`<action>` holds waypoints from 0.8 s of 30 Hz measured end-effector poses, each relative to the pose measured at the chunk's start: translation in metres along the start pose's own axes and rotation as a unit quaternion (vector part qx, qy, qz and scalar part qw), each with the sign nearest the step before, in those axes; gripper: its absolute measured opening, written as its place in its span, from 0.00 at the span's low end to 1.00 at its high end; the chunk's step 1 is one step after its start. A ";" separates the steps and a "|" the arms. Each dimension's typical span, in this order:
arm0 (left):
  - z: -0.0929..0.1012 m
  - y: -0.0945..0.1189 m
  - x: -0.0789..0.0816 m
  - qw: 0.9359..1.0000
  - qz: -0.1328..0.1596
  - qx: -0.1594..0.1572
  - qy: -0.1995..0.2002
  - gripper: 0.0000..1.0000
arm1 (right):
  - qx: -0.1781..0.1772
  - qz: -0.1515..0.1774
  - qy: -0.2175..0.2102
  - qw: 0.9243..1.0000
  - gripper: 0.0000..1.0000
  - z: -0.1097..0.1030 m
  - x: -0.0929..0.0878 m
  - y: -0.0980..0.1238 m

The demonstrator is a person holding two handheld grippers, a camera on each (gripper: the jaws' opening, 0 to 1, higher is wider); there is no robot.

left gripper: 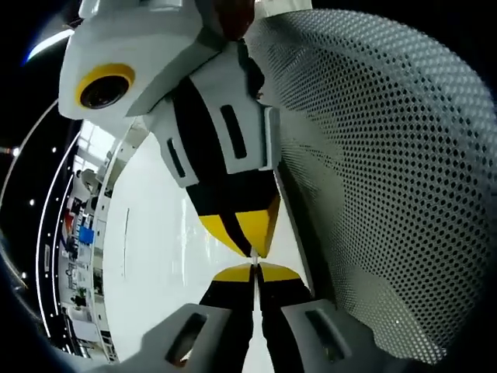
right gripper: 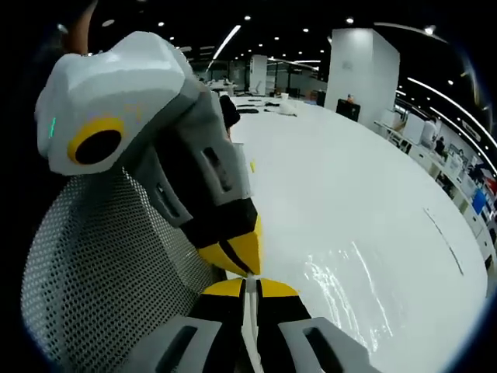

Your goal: Open the resealable bag by pulling the two sides of the seal apart until the entire bag opening is separated and visibly accessible.

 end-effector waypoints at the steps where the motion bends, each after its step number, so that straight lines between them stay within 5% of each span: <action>1: -0.001 0.000 -0.001 1.000 0.006 -0.002 0.012 0.00 | -0.003 -0.006 0.018 1.000 0.01 -0.001 0.000 -0.001; 9: -0.002 0.002 -0.005 1.000 -0.002 -0.014 0.017 0.00 | -0.017 -0.033 0.090 0.995 0.00 -0.003 0.005 -0.004; 24: 0.002 0.003 -0.011 0.998 0.019 -0.033 0.052 0.00 | -0.008 -0.048 0.107 0.993 0.00 -0.004 0.006 -0.002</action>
Point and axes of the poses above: the point that each gripper's makers call its tool centre point, and the gripper's own axes: y roughly backward along the fingers, z roughly to its right, x roughly out of its top, the point moved 5 cm from there along y, roughly backward along the fingers, and after that the axes turned 6 degrees about -y, right-handed, at the moved point
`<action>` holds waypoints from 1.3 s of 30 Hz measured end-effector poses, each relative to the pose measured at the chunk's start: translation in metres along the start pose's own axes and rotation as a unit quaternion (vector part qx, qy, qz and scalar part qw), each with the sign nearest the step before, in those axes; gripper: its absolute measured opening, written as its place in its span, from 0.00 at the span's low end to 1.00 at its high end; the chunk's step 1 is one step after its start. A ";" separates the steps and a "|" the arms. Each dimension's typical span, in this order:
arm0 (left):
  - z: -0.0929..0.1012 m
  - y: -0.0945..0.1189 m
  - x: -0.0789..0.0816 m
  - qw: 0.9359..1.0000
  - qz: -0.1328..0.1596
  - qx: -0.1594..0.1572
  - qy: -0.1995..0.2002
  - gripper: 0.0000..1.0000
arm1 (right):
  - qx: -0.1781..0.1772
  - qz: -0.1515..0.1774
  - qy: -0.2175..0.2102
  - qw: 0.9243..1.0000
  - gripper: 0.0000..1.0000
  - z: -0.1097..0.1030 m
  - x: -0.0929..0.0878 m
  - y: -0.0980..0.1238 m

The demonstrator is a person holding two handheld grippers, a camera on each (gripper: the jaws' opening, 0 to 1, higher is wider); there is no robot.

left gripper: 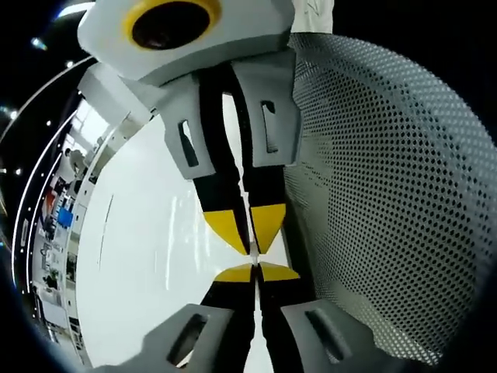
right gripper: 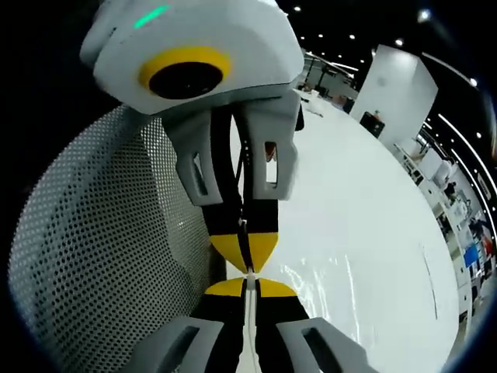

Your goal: Open the resealable bag by pulling the two sides of the seal apart until the entire bag opening is separated and visibly accessible.

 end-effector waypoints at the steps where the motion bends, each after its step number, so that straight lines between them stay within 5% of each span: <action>1: 0.000 0.000 0.000 1.000 0.000 0.001 0.001 0.00 | 0.000 0.000 0.000 1.000 0.00 0.000 0.001 0.000; 14: 0.002 0.002 0.004 1.000 -0.011 0.001 -0.019 0.00 | -0.002 -0.010 0.031 0.999 0.00 -0.003 0.007 -0.003; 39: 0.004 0.003 0.005 0.999 0.006 -0.021 0.041 0.00 | 0.011 -0.021 0.005 1.000 0.00 -0.005 0.000 0.000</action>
Point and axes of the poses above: the point that each gripper's makers call its tool centre point, and the gripper's own axes: y roughly backward along the fingers, z roughly to its right, x roughly out of its top, the point moved 5 cm from there along y, roughly backward along the fingers, and after that the axes turned 6 degrees about -y, right-handed, at the moved point
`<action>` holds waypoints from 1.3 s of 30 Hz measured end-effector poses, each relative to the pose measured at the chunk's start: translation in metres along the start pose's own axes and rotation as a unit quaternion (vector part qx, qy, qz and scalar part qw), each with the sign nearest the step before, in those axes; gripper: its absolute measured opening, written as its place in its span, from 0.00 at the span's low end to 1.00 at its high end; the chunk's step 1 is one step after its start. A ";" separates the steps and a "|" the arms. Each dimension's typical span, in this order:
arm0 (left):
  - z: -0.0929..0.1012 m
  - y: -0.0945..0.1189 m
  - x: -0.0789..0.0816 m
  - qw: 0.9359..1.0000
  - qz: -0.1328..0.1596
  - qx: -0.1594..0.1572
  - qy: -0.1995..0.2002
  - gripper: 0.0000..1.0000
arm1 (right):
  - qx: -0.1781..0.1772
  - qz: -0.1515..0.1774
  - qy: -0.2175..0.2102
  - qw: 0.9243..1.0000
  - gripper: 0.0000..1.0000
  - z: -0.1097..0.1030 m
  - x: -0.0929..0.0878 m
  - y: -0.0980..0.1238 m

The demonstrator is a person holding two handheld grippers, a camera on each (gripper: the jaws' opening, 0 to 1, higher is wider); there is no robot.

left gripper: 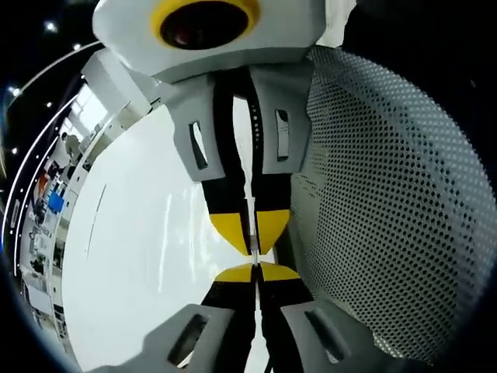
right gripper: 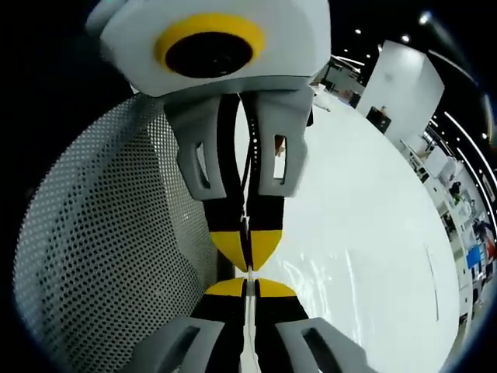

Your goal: Open the resealable bag by pulling the two sides of the seal apart until the entire bag opening is separated and visibly accessible.

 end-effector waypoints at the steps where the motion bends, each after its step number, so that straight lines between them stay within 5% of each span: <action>1: 0.000 0.000 -0.001 1.000 0.003 -0.002 0.008 0.00 | 0.001 0.000 0.000 1.000 0.00 0.000 0.000 -0.001; 20: -0.003 0.002 -0.002 1.000 0.006 0.005 0.010 0.00 | -0.007 -0.011 -0.009 1.000 0.00 0.003 -0.018 0.010; 29: -0.005 0.004 -0.007 1.000 -0.009 0.020 0.000 0.00 | -0.017 -0.012 -0.001 1.000 0.00 0.006 -0.011 0.005; 31: -0.005 0.005 -0.001 0.999 0.019 0.025 0.025 0.04 | -0.014 -0.002 -0.007 1.000 0.00 0.006 -0.007 0.005; 34: -0.005 0.004 0.002 1.000 0.011 0.026 0.012 0.11 | -0.015 -0.004 0.000 1.000 0.00 0.005 -0.005 0.004; 39: -0.005 0.001 0.004 1.000 0.010 0.024 0.015 0.02 | -0.013 -0.002 0.007 1.000 0.00 0.003 -0.002 0.003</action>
Point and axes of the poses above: the point that each gripper's makers call its tool centre point, and the gripper's own axes: y roughly backward along the fingers, z roughly to its right, x roughly out of its top, the point moved 5 cm from there along y, roughly backward along the fingers, and after that the axes turned 6 degrees about -y, right-handed, at the moved point
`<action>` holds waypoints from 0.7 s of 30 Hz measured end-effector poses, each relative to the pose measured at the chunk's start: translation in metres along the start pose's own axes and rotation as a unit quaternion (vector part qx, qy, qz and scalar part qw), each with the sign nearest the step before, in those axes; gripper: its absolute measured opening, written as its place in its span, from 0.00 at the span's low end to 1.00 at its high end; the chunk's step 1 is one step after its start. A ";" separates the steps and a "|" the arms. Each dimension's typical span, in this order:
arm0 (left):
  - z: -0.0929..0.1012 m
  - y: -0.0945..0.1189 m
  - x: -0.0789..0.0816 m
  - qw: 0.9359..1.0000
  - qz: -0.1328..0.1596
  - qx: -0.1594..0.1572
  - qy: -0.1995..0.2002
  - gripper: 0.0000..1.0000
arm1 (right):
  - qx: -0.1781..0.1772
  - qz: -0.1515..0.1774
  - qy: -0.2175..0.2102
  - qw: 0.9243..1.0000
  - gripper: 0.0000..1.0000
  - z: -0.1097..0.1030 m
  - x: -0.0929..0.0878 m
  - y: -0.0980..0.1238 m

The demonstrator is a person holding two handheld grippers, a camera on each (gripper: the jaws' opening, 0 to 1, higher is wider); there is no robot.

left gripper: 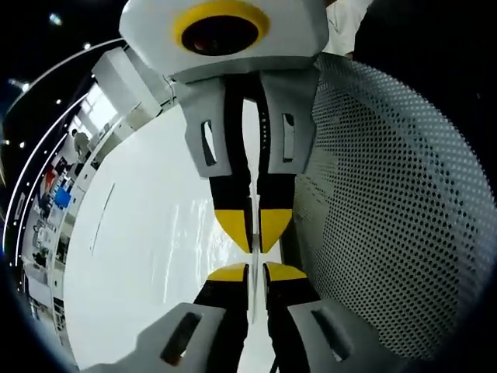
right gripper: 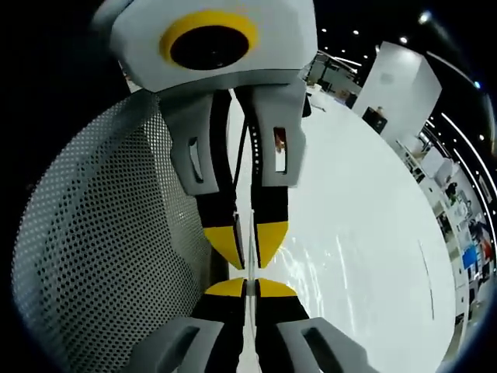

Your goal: Open the resealable bag by pulling the two sides of the seal apart until the entire bag opening is separated and visibly accessible.

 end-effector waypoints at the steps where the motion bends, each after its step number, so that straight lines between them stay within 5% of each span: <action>1: 0.000 0.000 0.000 1.000 -0.002 0.000 -0.001 0.00 | 0.000 0.000 0.002 1.000 0.00 0.000 0.000 0.000; 21: 0.001 0.000 -0.002 1.000 -0.002 0.003 0.000 0.00 | 0.000 0.002 -0.007 1.000 0.00 0.001 -0.005 0.001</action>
Point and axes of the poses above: the point that each gripper's makers call its tool centre point, and the gripper's own axes: y roughly backward along the fingers, z roughly to its right, x roughly out of its top, the point moved 5 cm from there along y, roughly backward along the fingers, and after that the axes turned 6 degrees about -y, right-handed, at the moved point
